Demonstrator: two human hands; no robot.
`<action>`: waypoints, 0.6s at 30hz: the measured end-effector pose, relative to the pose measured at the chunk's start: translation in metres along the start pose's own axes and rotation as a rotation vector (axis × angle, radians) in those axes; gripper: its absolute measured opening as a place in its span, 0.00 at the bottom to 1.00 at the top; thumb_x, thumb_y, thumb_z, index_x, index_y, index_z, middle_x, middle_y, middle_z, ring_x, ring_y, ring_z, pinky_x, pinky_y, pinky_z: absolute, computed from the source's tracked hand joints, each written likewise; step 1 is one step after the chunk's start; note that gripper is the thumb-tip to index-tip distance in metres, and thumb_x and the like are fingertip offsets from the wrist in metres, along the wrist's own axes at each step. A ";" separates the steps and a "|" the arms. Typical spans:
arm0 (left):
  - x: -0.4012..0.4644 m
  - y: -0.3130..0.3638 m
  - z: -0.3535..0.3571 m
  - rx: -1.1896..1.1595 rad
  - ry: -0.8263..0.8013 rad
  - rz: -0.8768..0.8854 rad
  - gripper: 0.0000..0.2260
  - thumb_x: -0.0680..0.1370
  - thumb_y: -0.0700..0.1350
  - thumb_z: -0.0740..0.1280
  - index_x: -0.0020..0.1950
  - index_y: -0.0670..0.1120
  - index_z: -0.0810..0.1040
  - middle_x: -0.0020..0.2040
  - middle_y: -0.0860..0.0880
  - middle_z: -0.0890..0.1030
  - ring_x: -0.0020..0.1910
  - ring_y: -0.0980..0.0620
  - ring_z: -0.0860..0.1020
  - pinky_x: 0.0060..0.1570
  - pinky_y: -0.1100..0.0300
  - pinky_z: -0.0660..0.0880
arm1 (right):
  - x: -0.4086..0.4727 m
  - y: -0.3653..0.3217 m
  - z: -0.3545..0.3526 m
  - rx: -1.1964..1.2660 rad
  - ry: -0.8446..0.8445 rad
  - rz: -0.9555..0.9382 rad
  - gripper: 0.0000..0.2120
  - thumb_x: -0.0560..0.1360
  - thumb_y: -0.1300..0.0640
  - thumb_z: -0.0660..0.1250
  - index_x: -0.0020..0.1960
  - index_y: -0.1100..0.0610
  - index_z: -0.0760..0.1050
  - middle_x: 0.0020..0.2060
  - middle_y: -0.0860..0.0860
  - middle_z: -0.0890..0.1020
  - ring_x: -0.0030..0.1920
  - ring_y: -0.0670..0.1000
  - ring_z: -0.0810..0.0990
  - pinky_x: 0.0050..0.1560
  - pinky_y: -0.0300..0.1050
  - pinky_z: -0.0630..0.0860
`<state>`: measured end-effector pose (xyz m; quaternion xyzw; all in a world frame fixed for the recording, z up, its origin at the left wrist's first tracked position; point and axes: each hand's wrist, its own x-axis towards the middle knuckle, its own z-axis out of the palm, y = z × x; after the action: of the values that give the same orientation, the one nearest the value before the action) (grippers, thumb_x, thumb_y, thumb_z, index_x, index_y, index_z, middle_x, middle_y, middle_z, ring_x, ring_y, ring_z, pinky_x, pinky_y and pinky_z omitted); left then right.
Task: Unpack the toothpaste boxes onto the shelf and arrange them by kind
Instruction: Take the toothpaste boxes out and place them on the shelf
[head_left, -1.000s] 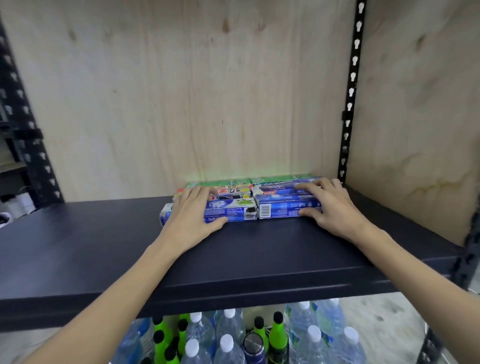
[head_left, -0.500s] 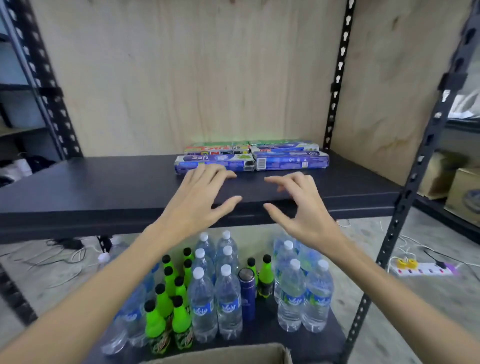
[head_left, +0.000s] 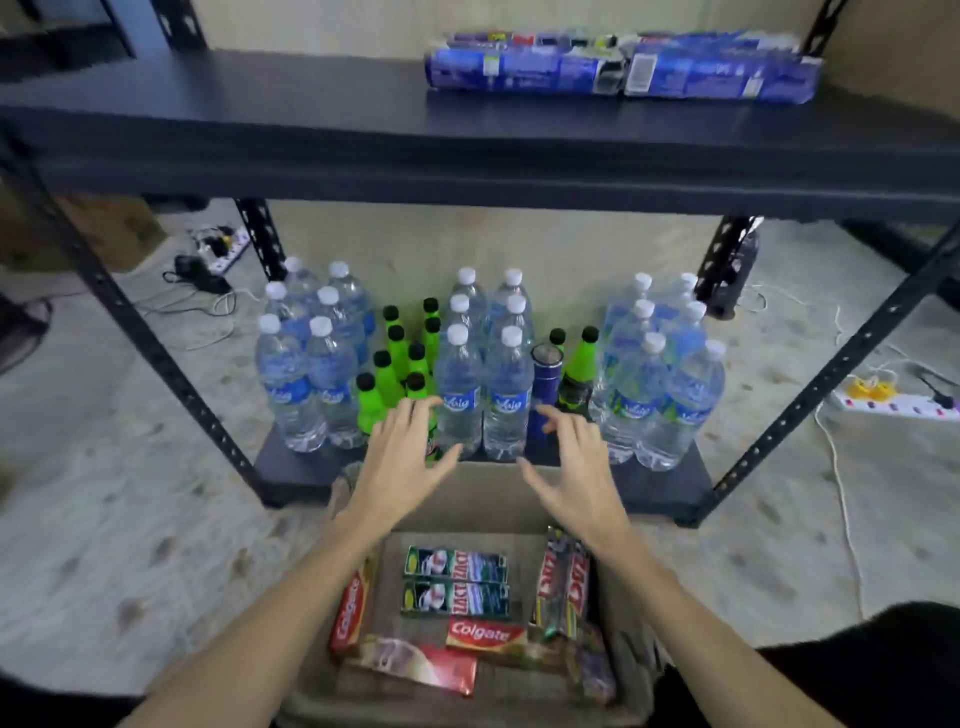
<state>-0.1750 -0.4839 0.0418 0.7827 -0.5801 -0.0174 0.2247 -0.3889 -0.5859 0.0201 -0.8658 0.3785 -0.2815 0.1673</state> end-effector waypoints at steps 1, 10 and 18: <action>-0.010 -0.011 0.011 0.013 -0.033 -0.061 0.26 0.79 0.59 0.66 0.72 0.48 0.67 0.63 0.49 0.73 0.64 0.47 0.72 0.62 0.52 0.68 | -0.010 0.007 0.016 -0.020 -0.053 0.032 0.31 0.75 0.45 0.70 0.74 0.52 0.65 0.57 0.48 0.73 0.57 0.51 0.72 0.58 0.49 0.70; -0.081 -0.088 0.104 0.044 -0.329 -0.358 0.22 0.77 0.56 0.69 0.65 0.46 0.72 0.61 0.44 0.75 0.61 0.42 0.75 0.59 0.48 0.72 | -0.069 0.048 0.129 -0.109 -0.432 0.230 0.32 0.73 0.50 0.73 0.74 0.53 0.65 0.62 0.52 0.75 0.62 0.55 0.71 0.62 0.52 0.69; -0.088 -0.115 0.174 0.061 -0.719 -0.243 0.35 0.74 0.55 0.74 0.76 0.47 0.63 0.67 0.43 0.69 0.66 0.42 0.71 0.66 0.49 0.69 | -0.091 0.068 0.200 -0.249 -0.676 0.216 0.30 0.75 0.47 0.70 0.73 0.50 0.63 0.67 0.53 0.73 0.66 0.55 0.70 0.65 0.52 0.65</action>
<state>-0.1501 -0.4346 -0.1780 0.7960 -0.5253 -0.2999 -0.0203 -0.3545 -0.5466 -0.2044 -0.8786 0.4222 0.0877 0.2050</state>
